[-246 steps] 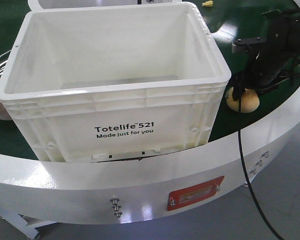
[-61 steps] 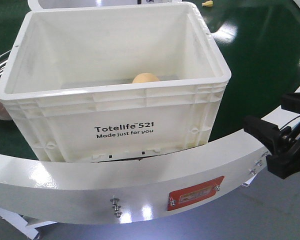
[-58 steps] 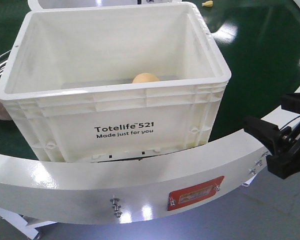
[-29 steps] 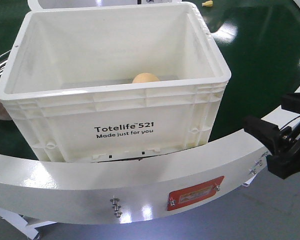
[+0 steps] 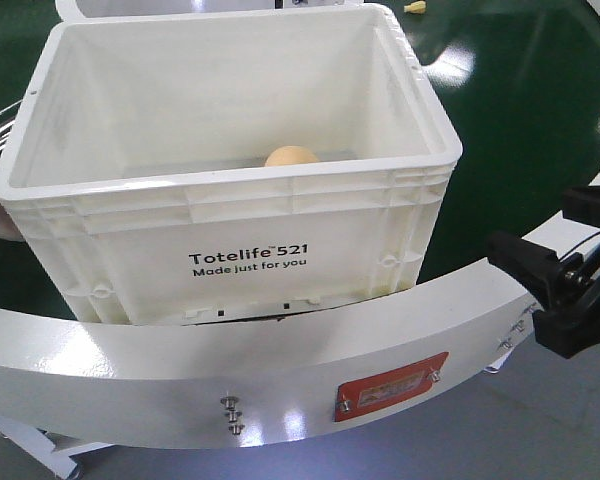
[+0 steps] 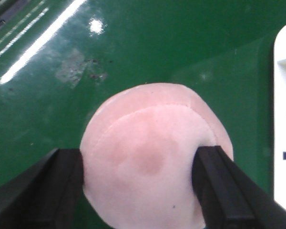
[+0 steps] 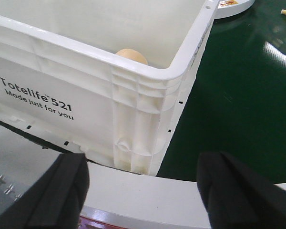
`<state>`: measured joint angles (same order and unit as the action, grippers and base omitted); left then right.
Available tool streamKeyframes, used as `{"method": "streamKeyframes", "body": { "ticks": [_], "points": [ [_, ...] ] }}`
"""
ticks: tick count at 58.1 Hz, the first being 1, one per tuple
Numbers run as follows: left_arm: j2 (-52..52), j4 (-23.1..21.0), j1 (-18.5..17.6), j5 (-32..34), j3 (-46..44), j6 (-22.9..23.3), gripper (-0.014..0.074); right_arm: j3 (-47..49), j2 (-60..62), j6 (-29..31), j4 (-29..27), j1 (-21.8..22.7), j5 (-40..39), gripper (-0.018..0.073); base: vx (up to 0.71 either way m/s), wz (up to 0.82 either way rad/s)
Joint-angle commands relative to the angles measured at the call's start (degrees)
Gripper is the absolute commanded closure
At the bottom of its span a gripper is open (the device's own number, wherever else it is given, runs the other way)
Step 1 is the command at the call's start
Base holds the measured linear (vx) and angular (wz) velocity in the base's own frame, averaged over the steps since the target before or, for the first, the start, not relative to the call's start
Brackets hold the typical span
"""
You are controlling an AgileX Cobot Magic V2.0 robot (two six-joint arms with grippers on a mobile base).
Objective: Place moving items into box and shelve
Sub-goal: 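Grasp the pink ball with the left gripper and drop it into the tote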
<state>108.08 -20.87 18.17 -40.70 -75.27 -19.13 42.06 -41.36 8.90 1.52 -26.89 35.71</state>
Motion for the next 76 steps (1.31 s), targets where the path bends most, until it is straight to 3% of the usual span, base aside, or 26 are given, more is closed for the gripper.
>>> {"method": "streamKeyframes", "body": {
  "ticks": [1, 34, 62, 72, 76],
  "points": [
    [-1.63, -0.44, -0.65, 0.72, -1.4, -0.25, 0.0042, 1.67, 0.08, -0.05, 0.47, 0.03, -4.11, 0.0038, 0.0, 0.0],
    [-4.02, -0.37, -1.36, -0.15, -1.4, -0.07, 0.0377, 1.67, 0.08, -0.05, 0.47, 0.03, -4.16, 0.0038, 0.0, 0.0],
    [-23.61, -0.37, -1.5, 1.34, -1.4, -0.26, 0.0393, 1.67, 0.08, -0.11, 0.47, 0.03, -4.16, 0.0038, 0.0, 0.0],
    [-33.26, -1.01, -4.13, 2.87, -1.4, -3.35, 0.0393, 1.67, 0.08, -0.11, 0.47, 0.03, -4.16, 0.0038, 0.0, 0.0],
    [-36.56, -3.66, -5.54, 3.64, -1.4, -4.18, 0.0393, 1.67, 0.08, -0.11, 0.47, 0.03, -4.16, 0.0038, 0.0, 0.0]
  ]
}}
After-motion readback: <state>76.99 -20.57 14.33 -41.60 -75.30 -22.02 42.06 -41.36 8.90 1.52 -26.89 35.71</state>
